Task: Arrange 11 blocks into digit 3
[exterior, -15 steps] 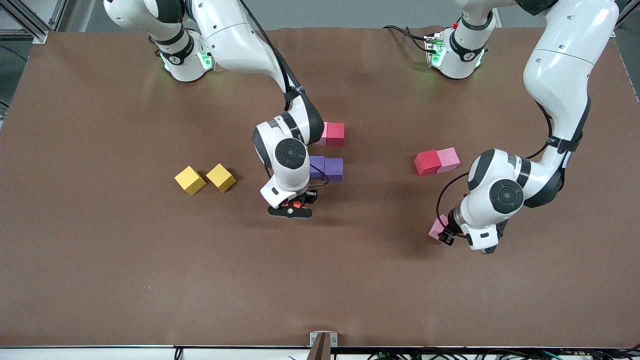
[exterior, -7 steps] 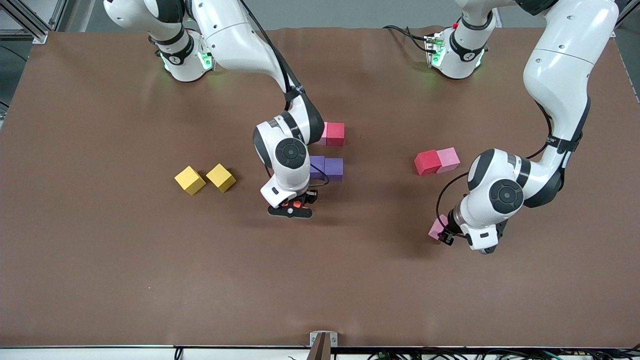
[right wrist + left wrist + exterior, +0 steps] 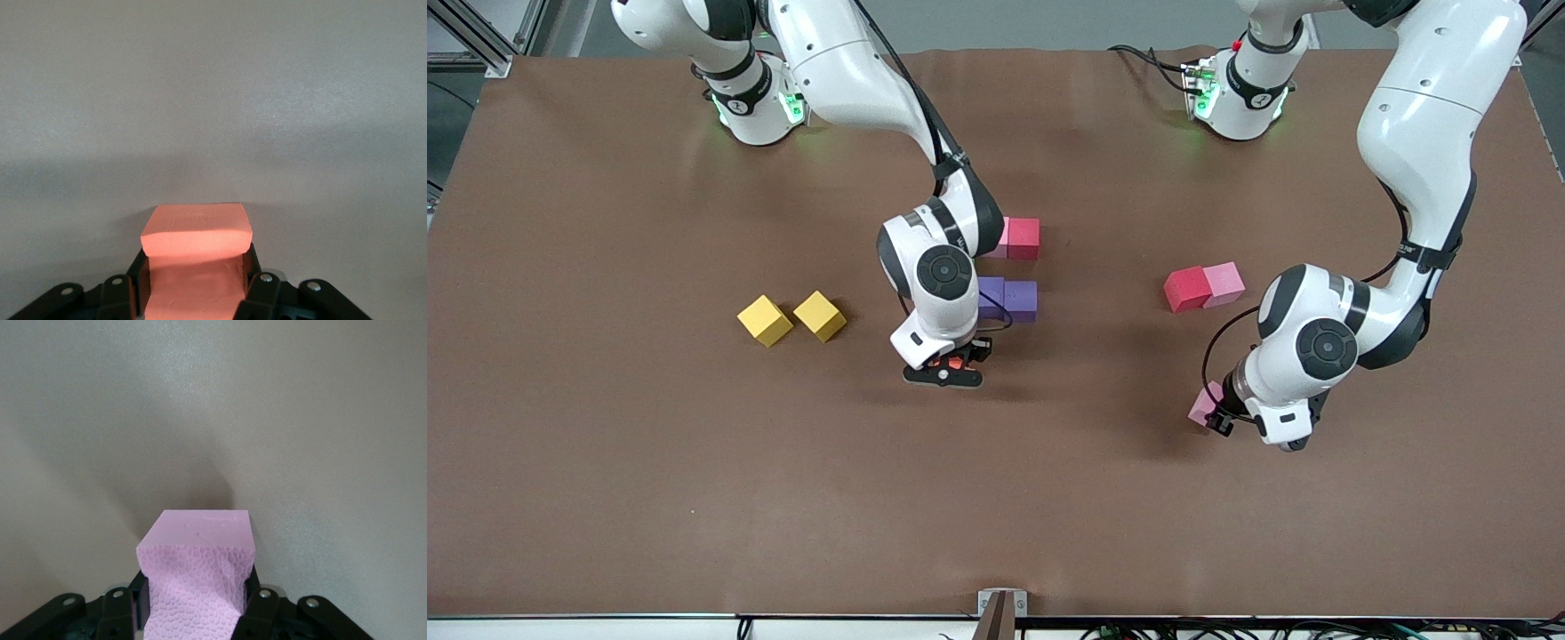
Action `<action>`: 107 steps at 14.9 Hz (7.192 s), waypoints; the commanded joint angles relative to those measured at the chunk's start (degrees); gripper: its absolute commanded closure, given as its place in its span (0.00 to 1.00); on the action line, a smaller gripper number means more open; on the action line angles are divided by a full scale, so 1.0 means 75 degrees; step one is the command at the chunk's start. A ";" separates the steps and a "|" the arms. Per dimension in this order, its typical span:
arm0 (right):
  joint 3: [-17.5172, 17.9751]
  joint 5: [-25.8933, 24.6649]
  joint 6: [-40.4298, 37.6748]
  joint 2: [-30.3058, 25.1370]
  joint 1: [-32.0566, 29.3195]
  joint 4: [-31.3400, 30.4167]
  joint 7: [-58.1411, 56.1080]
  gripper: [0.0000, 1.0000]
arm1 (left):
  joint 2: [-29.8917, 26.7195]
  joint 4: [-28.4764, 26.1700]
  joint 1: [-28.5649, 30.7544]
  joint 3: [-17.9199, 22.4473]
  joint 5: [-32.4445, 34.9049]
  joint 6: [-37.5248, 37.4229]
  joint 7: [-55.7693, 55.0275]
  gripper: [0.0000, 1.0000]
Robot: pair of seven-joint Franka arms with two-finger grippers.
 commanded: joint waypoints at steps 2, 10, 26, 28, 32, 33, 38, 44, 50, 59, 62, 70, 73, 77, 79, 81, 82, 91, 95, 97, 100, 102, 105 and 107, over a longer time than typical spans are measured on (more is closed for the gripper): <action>-0.0033 -0.0068 0.0028 -0.0262 0.0225 -0.0419 0.0167 1.00 | 0.0033 0.0088 -0.0003 -0.0028 -0.0098 -0.0076 -0.0002 0.67; -0.0033 -0.0068 0.0016 -0.0262 0.0226 -0.0431 -0.0313 1.00 | 0.0045 0.0088 -0.0003 -0.0016 -0.0086 -0.0076 0.0022 0.67; -0.0045 -0.0068 -0.0043 -0.0251 0.0155 -0.0431 -0.0490 0.99 | 0.0080 0.0088 0.0033 -0.0016 -0.0086 -0.0041 0.0045 0.67; -0.0056 -0.0068 -0.0066 -0.0262 0.0144 -0.0431 -0.0501 0.98 | 0.0092 0.0100 0.0033 -0.0016 -0.0086 -0.0041 0.0045 0.67; -0.0115 -0.0068 -0.0195 -0.0262 0.0143 -0.0419 -0.0501 0.97 | 0.0092 0.0100 0.0033 -0.0016 -0.0075 -0.0041 0.0057 0.67; -0.0115 -0.0056 -0.0184 -0.0262 0.0143 -0.0419 -0.0490 0.97 | 0.0092 0.0100 0.0033 -0.0016 -0.0075 -0.0041 0.0068 0.67; -0.0103 0.0026 -0.0090 -0.0251 0.0155 -0.0349 -0.0419 0.97 | 0.0092 0.0100 0.0033 -0.0016 -0.0063 -0.0041 0.0068 0.67; -0.0103 0.0073 -0.0066 -0.0251 0.0179 -0.0314 -0.0396 0.97 | 0.0092 0.0100 0.0033 -0.0016 -0.0063 -0.0041 0.0045 0.67; -0.0091 0.0166 -0.0066 -0.0251 0.0214 -0.0208 -0.0314 0.97 | 0.0092 0.0100 0.0033 -0.0016 -0.0075 -0.0041 0.0022 0.67; -0.0103 0.0225 -0.0066 -0.0215 0.0214 -0.0208 -0.0337 0.97 | 0.0080 0.0100 0.0033 -0.0016 -0.0086 -0.0041 0.0010 0.67; -0.0103 0.0225 -0.0054 -0.0204 0.0214 -0.0220 -0.0349 0.97 | 0.0080 0.0100 0.0033 -0.0016 -0.0086 -0.0041 0.0022 0.67; -0.0103 0.0214 0.0039 -0.0180 0.0190 -0.0255 -0.0361 0.97 | 0.0104 0.0100 0.0033 -0.0016 -0.0075 -0.0041 0.0045 0.66; -0.0103 0.0202 0.0039 -0.0169 0.0179 -0.0267 -0.0361 0.97 | 0.0104 0.0100 0.0033 -0.0016 -0.0075 -0.0041 0.0057 0.66; -0.0103 0.0202 0.0039 -0.0168 0.0179 -0.0267 -0.0361 0.97 | 0.0116 0.0100 0.0033 -0.0016 -0.0063 -0.0041 0.0068 0.66; -0.0103 0.0214 0.0039 -0.0168 0.0190 -0.0267 -0.0349 0.97 | 0.0116 0.0100 0.0033 -0.0016 -0.0063 -0.0041 0.0068 0.66; -0.0103 0.0214 0.0039 -0.0168 0.0190 -0.0267 -0.0349 0.96 | 0.0116 0.0100 0.0044 -0.0016 -0.0063 -0.0041 0.0068 0.66; -0.0103 0.0225 0.0039 -0.0168 0.0179 -0.0267 -0.0349 0.96 | 0.0116 0.0100 0.0044 -0.0016 -0.0063 -0.0029 0.0068 0.66; -0.0103 0.0249 0.0039 -0.0168 0.0155 -0.0232 -0.0267 0.00 | 0.0151 0.0100 0.0044 -0.0016 -0.0051 -0.0029 0.0069 0.66; -0.0103 0.0237 0.0004 -0.0192 0.0167 -0.0220 -0.0267 0.00 | 0.0151 0.0100 0.0044 -0.0016 -0.0051 -0.0029 0.0057 0.66; -0.0115 0.0237 -0.0042 -0.0250 0.0155 -0.0208 -0.0302 0.00 | 0.0139 0.0123 0.0033 -0.0016 -0.0063 -0.0029 0.0010 0.66; -0.0278 0.0260 -0.0101 -0.0542 0.0132 -0.0197 -0.0384 0.00 | 0.0151 0.0368 -0.0108 -0.0028 -0.0121 -0.0087 -0.0153 0.65; -0.0326 0.0261 -0.0474 -0.0800 -0.0125 -0.0197 -0.0512 0.00 | 0.0151 0.0521 -0.0446 -0.0028 -0.0121 -0.0111 -0.0749 0.65; -0.0338 0.0249 -0.1865 -0.1782 -0.0989 -0.0232 -0.1330 0.00 | 0.0244 0.0790 -0.0962 -0.0028 -0.0145 -0.0262 -0.1662 0.66; -0.0396 0.0168 -0.2874 -0.2462 -0.1565 -0.0232 -0.1637 0.00 | 0.0454 0.1141 -0.1301 -0.0028 -0.0203 -0.0287 -0.2435 0.66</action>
